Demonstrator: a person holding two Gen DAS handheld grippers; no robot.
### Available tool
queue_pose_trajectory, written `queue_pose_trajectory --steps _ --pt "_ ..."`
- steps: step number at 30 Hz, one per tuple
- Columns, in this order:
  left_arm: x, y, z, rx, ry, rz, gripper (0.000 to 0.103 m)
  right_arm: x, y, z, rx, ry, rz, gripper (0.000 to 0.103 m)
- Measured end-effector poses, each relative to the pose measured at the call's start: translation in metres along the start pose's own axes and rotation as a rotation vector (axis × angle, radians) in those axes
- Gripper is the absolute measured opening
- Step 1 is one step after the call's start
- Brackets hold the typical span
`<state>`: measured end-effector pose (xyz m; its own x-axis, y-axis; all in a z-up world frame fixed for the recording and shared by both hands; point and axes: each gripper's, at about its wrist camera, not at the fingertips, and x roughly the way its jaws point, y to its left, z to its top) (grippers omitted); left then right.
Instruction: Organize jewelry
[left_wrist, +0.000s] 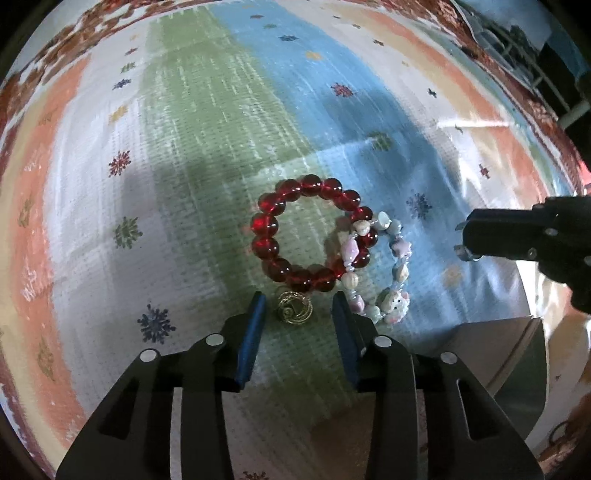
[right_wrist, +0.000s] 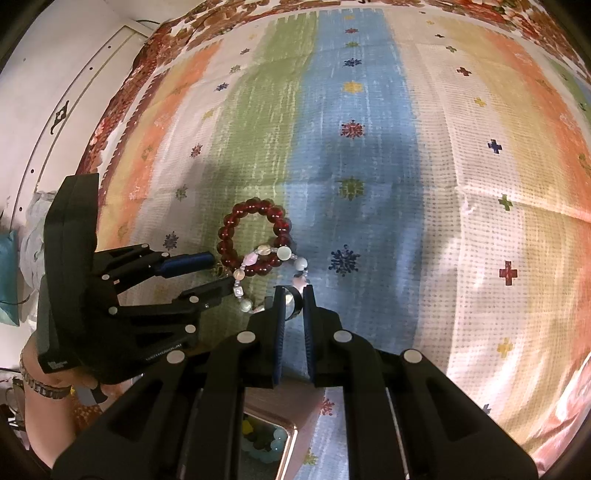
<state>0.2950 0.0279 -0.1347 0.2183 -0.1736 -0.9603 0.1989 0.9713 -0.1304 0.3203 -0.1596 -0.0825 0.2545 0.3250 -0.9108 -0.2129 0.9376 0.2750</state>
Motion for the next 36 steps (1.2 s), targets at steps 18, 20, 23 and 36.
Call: queue_pose_trajectory --steps 18,20,23,36 --pt "-0.035 0.020 -0.011 -0.106 -0.073 -0.041 0.014 -0.015 0.008 -0.010 -0.006 -0.035 0.026 0.011" --pt "-0.044 0.019 -0.016 -0.115 -0.092 -0.048 0.014 -0.017 0.010 -0.013 -0.009 -0.039 0.029 0.011" --pt "-0.058 0.022 -0.024 -0.129 -0.122 -0.057 0.014 -0.022 0.014 -0.018 -0.010 -0.050 0.031 0.011" --pt "-0.120 0.004 -0.057 -0.169 -0.294 -0.046 0.014 -0.049 0.032 -0.053 -0.056 -0.110 0.043 0.011"
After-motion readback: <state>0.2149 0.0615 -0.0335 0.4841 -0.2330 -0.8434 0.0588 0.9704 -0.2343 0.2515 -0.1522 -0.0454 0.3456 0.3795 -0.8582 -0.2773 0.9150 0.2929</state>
